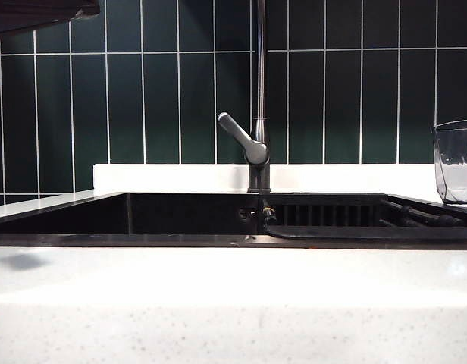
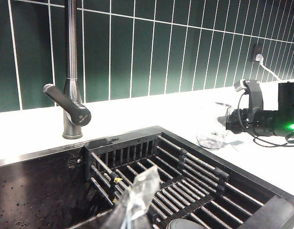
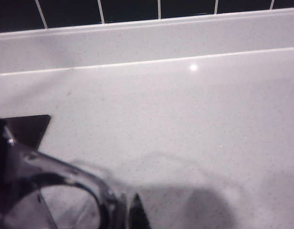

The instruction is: Pick up the mug next to the sink, go to the faucet to get some water, pour the water into the sink, and finally put the mug back to its place.

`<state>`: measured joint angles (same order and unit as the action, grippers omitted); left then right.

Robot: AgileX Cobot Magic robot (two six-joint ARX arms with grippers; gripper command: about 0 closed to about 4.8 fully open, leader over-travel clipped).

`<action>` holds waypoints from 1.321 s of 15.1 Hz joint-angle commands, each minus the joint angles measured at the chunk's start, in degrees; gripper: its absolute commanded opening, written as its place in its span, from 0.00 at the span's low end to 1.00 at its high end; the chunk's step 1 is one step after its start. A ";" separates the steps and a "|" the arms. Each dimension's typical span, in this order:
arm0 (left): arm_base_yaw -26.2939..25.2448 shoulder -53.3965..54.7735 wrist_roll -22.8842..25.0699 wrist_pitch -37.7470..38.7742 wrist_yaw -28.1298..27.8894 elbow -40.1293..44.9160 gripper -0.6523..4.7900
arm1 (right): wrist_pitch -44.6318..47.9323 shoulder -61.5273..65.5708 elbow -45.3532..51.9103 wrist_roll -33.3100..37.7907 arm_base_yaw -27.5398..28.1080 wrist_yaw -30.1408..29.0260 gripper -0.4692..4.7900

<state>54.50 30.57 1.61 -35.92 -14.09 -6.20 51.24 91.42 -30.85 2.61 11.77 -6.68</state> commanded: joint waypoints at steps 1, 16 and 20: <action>0.02 0.07 -0.15 0.11 0.24 -0.02 0.11 | 1.66 0.17 -0.11 -1.64 0.13 -0.07 0.08; 0.02 0.07 -0.13 1.16 0.44 -0.02 0.11 | 1.29 2.84 0.00 -2.64 0.11 0.81 0.20; 0.02 0.04 -0.15 1.66 0.57 -0.02 0.11 | 1.22 1.84 0.39 -2.64 0.13 2.08 0.42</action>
<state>54.50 30.57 1.61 -34.17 -14.04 -6.20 51.53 94.06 -30.41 0.08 11.97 -4.95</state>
